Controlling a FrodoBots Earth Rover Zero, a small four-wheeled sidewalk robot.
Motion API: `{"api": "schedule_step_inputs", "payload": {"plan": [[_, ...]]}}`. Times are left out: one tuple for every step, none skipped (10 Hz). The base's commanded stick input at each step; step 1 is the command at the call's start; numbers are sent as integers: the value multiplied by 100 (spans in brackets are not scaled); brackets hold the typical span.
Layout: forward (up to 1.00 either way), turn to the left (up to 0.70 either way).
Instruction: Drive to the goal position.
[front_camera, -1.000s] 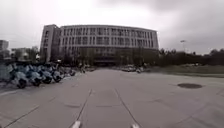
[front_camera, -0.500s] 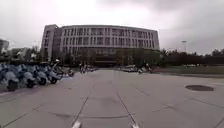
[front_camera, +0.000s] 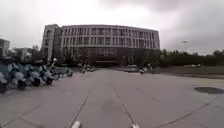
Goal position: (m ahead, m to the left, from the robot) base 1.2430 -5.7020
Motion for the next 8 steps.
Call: {"api": "schedule_step_inputs", "payload": {"plan": [[70, 0], [70, 0], [70, 0], [70, 0], [70, 0], [70, 0], [70, 0], [70, 0]]}}
